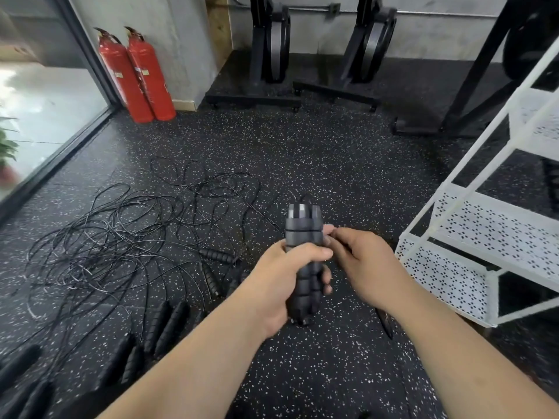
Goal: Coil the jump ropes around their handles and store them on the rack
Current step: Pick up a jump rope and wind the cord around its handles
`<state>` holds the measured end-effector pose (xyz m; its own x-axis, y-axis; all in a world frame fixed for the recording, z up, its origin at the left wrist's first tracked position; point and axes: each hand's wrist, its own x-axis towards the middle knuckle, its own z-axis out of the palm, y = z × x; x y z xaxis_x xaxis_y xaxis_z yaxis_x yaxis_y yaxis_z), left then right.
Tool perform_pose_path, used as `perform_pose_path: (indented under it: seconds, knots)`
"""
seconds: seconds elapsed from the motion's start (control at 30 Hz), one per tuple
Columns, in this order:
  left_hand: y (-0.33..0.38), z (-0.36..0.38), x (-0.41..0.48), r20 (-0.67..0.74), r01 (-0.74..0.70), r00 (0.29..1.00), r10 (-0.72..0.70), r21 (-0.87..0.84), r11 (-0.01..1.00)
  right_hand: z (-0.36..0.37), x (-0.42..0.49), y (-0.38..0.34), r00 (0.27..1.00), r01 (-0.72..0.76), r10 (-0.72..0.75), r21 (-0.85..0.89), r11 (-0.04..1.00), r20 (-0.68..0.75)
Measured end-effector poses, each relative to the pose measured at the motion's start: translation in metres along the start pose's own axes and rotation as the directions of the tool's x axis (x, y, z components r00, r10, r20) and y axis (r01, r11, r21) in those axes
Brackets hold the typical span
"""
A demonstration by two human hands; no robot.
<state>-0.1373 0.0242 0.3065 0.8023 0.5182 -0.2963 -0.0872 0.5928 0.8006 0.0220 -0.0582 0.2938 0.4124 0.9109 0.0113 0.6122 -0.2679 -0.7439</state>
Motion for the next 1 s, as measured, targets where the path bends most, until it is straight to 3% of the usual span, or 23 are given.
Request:
perform_pose_path:
  seconds: [0.27, 0.47, 0.67, 0.77, 0.83, 0.9, 0.93, 1.0]
  knots:
    - [0.027, -0.020, 0.009, -0.163, -0.175, 0.976, 0.144, -0.192, 0.966, -0.012, -0.005, 0.003, 0.996, -0.015, 0.010, 0.056, 0.998, 0.084]
    - [0.004, 0.002, 0.000, 0.013, -0.033, 0.999, 0.033, -0.019, 0.999, -0.002, -0.003, 0.003, 0.999, 0.022, -0.022, -0.011, 1.000, 0.039]
    - [0.013, -0.008, 0.007, -0.038, -0.074, 0.997, 0.072, -0.072, 0.995, -0.006, -0.005, -0.001, 0.996, 0.010, -0.008, -0.028, 1.000, 0.089]
    - [0.019, -0.008, 0.006, -0.081, -0.082, 0.993, 0.081, -0.003, 0.997, -0.010, -0.005, -0.004, 0.999, 0.015, -0.016, -0.023, 1.000, -0.050]
    - [0.024, -0.011, 0.006, -0.195, -0.073, 0.974, 0.115, 0.210, 0.975, -0.016, -0.003, -0.003, 0.970, -0.012, -0.001, -0.050, 0.999, -0.244]
    - [0.031, -0.020, 0.005, -0.287, -0.029, 0.926, 0.246, 0.596, 0.802, -0.026, -0.001, 0.004, 0.934, -0.092, 0.038, -0.135, 0.987, -0.355]
    - [0.033, -0.024, 0.004, -0.277, 0.011, 0.904, 0.324, 0.774, 0.633, -0.030, 0.000, 0.009, 0.930, -0.139, 0.053, -0.213, 0.967, -0.364]
    - [0.032, -0.025, -0.002, -0.183, 0.077, 0.902, 0.391, 0.959, 0.271, -0.032, -0.002, 0.021, 0.941, -0.213, 0.084, -0.379, 0.901, -0.329]
